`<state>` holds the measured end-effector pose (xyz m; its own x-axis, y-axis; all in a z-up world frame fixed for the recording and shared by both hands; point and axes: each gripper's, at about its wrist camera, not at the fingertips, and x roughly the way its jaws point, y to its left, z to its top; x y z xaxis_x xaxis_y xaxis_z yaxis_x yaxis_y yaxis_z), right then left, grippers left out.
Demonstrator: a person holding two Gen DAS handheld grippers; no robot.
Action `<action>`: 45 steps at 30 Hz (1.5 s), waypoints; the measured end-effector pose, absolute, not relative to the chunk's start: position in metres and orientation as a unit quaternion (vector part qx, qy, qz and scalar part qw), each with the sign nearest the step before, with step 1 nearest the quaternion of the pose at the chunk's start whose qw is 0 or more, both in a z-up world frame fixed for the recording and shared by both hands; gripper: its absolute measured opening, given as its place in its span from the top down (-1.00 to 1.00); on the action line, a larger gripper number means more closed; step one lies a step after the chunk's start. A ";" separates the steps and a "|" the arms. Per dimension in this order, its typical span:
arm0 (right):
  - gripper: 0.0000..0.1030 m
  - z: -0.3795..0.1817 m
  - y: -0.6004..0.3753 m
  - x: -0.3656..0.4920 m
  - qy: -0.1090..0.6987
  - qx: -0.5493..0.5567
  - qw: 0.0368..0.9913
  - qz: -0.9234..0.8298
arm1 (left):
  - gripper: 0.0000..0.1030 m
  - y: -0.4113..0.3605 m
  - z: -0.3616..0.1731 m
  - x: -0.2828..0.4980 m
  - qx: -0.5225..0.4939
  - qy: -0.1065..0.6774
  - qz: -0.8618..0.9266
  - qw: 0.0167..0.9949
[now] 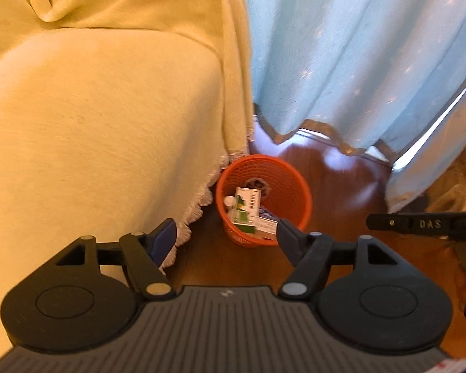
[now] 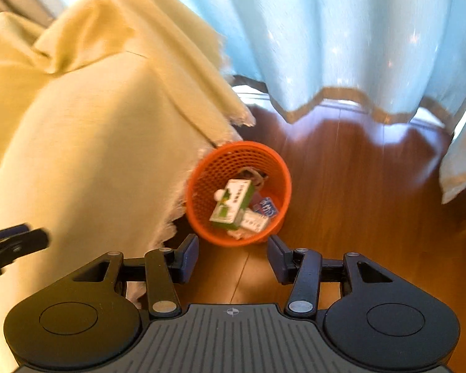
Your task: Organize objects
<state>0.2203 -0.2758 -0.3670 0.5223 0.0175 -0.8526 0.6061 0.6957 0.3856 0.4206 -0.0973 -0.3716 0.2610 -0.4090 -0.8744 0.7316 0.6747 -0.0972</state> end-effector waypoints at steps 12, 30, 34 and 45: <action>0.10 -0.216 -0.236 0.191 0.486 0.295 0.811 -0.137 | -0.78 -0.076 -0.234 0.350 0.157 0.472 -0.300 0.814; 0.10 -0.080 -0.185 0.135 0.490 0.306 0.806 -0.130 | -0.88 -0.033 -0.102 0.286 0.163 0.499 -0.301 0.796; 0.10 -0.058 -0.169 0.124 0.482 0.323 0.803 -0.135 | -0.88 -0.018 -0.084 0.276 0.170 0.496 -0.307 0.795; 0.10 -0.026 -0.145 0.114 0.468 0.320 0.812 -0.140 | -0.88 -0.003 -0.061 0.264 0.177 0.475 -0.325 0.798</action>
